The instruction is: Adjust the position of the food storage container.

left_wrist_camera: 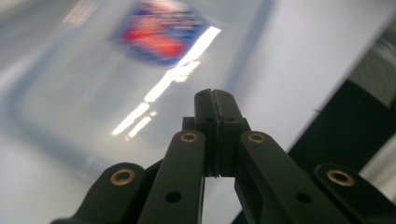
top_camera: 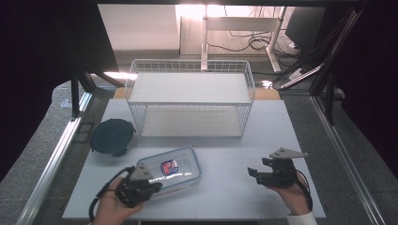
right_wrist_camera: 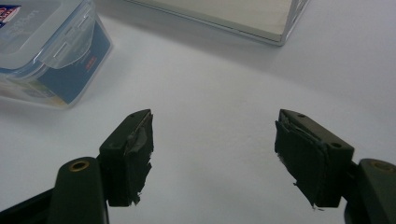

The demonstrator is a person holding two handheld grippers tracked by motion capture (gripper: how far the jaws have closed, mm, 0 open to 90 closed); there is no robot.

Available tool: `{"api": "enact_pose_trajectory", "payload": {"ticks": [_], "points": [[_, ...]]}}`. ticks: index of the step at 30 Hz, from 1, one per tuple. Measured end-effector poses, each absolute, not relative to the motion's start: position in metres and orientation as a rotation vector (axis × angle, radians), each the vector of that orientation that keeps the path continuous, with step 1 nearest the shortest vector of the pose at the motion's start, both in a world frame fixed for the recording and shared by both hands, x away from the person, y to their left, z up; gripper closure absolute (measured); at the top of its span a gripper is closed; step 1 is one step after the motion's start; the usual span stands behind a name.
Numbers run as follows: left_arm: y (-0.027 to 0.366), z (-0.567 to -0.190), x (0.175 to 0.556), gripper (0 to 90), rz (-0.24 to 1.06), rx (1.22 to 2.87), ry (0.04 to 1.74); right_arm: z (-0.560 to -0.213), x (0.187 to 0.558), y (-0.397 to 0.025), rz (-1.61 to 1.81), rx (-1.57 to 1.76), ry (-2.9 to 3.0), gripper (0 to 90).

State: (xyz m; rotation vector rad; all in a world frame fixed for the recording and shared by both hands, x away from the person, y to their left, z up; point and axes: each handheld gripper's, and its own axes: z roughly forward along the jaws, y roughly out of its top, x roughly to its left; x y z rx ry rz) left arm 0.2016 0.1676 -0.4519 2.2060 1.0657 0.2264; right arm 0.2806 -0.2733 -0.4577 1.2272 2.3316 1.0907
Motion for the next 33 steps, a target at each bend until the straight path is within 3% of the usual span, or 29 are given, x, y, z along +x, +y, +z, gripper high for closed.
{"api": "enact_pose_trajectory", "payload": {"ticks": [4,10,21,33], "points": [[0.206,-0.453,0.207,89.9,0.292,2.11,1.248,-0.459,0.281,-0.273,1.086,1.227,2.332,27.9],[0.223,-0.475,0.222,89.9,0.321,2.124,1.393,-0.461,0.282,-0.269,1.08,1.219,2.34,27.9],[0.22,-0.492,0.252,89.8,0.276,2.153,1.464,-0.462,0.283,-0.274,1.074,1.234,2.328,27.9],[0.199,-0.494,0.274,89.9,0.217,2.157,1.432,-0.463,0.283,-0.271,1.068,1.225,2.338,27.9]]}}
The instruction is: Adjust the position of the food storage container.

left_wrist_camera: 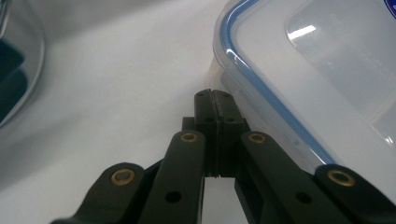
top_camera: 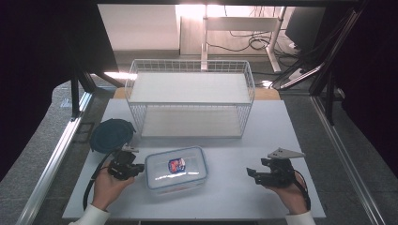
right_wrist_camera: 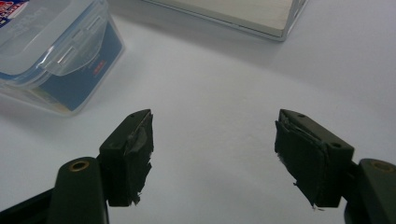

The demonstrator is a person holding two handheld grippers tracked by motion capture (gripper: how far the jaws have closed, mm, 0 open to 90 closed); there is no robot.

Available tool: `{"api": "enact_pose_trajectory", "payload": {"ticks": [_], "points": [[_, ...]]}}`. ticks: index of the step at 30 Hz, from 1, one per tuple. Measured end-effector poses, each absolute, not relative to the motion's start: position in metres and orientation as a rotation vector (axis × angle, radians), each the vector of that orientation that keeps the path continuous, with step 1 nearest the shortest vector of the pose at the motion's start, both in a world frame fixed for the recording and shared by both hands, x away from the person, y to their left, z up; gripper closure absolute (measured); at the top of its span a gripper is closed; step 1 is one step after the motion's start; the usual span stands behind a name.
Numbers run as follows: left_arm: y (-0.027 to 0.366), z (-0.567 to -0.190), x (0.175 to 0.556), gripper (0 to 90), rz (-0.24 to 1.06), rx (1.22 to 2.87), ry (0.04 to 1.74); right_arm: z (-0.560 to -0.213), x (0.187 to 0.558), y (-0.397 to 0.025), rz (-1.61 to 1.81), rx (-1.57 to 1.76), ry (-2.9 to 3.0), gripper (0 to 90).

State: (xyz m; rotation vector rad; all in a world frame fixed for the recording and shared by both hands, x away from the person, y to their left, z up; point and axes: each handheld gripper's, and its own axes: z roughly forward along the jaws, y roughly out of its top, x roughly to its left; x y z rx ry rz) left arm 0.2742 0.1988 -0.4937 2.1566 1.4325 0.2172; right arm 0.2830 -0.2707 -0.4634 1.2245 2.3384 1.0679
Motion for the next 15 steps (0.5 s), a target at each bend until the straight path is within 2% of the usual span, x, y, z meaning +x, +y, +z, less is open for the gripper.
{"api": "enact_pose_trajectory", "payload": {"ticks": [15], "points": [[0.165,-0.493,0.3,90.0,0.193,2.165,1.387,-0.461,0.282,-0.271,1.091,1.199,2.324,28.1]]}}
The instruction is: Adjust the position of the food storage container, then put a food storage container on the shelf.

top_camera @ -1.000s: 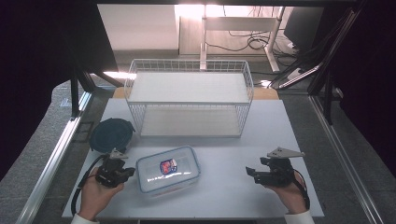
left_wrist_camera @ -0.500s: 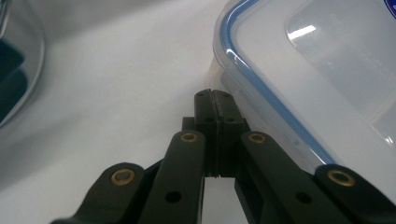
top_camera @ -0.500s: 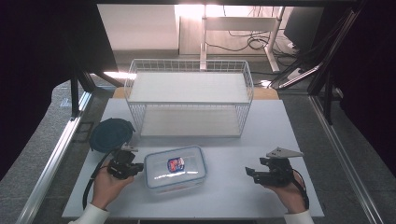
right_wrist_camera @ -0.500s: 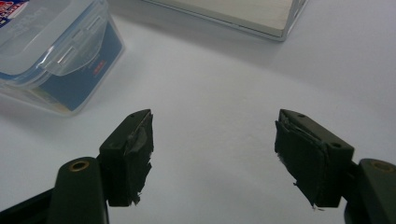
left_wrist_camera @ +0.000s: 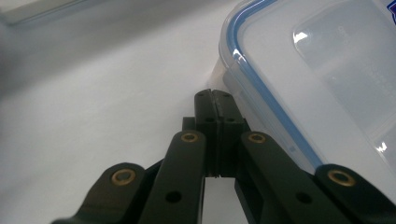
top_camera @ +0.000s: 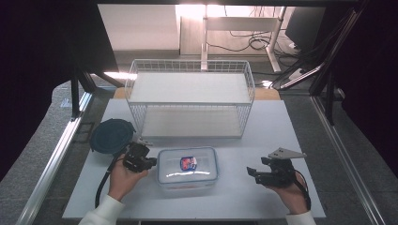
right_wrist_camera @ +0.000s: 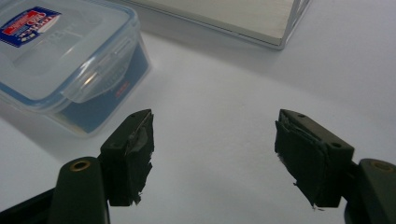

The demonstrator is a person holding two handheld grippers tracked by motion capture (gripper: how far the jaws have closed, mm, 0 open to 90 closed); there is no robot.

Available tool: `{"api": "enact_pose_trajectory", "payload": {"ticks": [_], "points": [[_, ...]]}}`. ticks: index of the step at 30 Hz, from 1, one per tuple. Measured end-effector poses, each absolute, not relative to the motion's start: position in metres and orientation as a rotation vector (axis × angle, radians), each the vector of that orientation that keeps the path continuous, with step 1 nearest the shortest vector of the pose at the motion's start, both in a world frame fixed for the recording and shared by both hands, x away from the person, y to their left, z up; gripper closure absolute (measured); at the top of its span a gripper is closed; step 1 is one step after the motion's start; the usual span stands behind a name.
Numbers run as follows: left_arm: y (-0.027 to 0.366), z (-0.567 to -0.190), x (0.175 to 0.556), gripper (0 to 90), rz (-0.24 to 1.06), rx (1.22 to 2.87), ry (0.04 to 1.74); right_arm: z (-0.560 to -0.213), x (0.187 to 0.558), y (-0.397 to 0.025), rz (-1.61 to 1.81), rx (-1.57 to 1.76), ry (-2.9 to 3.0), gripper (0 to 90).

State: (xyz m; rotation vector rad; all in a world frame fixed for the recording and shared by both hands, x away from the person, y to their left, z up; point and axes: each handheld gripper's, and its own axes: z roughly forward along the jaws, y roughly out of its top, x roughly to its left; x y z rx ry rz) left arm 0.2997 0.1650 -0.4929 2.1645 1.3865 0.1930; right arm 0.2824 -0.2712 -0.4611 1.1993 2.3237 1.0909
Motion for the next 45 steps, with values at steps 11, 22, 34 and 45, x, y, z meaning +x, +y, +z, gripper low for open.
{"api": "enact_pose_trajectory", "payload": {"ticks": [11,22,34,45], "points": [[0.134,-0.497,0.31,90.0,0.15,2.161,1.343,-0.462,0.283,-0.271,1.087,1.205,2.328,27.9],[0.158,-0.469,0.29,89.4,0.216,2.024,1.299,-0.457,0.281,-0.27,1.134,1.192,2.304,27.2],[0.162,-0.459,0.277,30.2,0.178,1.96,1.261,-0.459,0.283,-0.265,1.194,1.162,2.298,26.3],[0.161,-0.451,0.271,14.8,0.156,1.874,1.287,-0.455,0.277,-0.264,1.271,1.159,2.295,23.1]]}}
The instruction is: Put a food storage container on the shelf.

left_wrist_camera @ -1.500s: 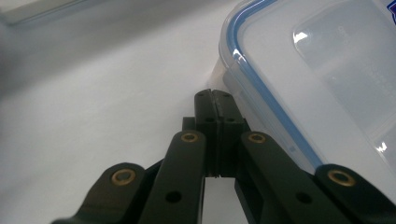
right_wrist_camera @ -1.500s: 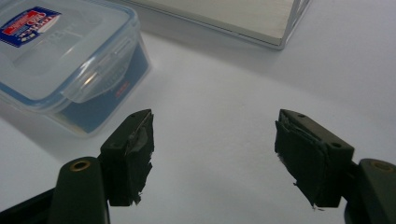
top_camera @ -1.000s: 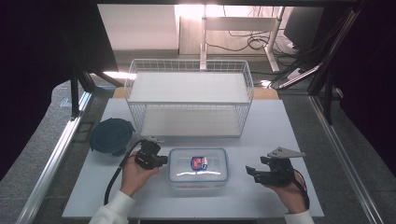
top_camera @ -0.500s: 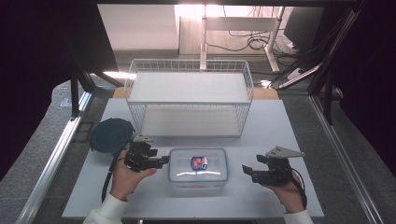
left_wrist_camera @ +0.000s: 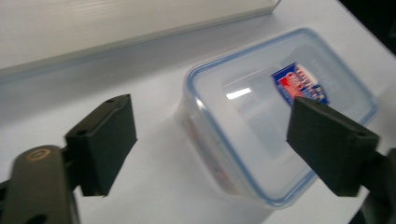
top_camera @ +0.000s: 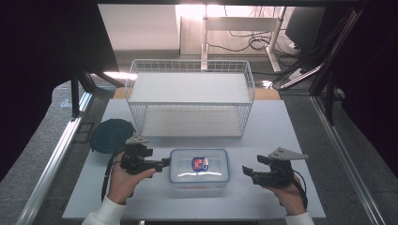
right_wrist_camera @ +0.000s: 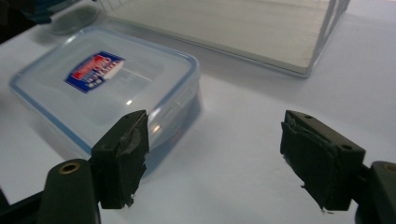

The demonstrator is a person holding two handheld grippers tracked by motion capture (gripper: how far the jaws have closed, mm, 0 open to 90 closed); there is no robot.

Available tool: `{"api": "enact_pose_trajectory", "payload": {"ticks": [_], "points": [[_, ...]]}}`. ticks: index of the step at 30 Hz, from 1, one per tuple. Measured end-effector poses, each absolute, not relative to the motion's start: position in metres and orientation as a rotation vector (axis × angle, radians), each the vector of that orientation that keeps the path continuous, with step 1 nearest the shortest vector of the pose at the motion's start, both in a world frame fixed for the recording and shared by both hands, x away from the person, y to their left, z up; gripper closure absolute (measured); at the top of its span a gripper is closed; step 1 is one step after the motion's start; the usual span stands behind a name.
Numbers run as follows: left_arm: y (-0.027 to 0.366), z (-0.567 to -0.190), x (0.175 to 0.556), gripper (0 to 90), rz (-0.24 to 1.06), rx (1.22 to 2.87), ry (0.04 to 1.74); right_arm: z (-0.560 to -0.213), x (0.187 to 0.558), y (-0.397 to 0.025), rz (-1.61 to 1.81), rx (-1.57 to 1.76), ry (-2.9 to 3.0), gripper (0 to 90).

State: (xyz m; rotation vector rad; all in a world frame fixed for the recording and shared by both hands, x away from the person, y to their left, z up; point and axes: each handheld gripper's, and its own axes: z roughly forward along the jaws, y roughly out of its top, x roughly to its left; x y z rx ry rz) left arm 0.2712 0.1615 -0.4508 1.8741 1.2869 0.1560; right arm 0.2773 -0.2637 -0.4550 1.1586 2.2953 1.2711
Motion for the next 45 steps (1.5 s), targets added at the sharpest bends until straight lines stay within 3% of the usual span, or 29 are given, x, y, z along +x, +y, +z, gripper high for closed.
{"api": "enact_pose_trajectory", "payload": {"ticks": [6,20,28,45], "points": [[0.161,-0.449,0.272,9.1,0.099,1.83,1.297,-0.455,0.279,-0.261,1.35,1.211,2.323,19.9],[0.153,-0.471,0.286,8.3,-0.071,1.792,1.319,-0.466,0.301,-0.228,1.403,1.349,2.439,9.0],[0.147,-0.485,0.294,7.7,-0.135,1.797,1.336,-0.481,0.32,-0.217,1.455,1.497,2.459,8.1],[0.14,-0.51,0.298,8.9,-0.289,1.783,1.364,-0.506,0.325,-0.201,1.44,1.593,2.582,7.0]]}}
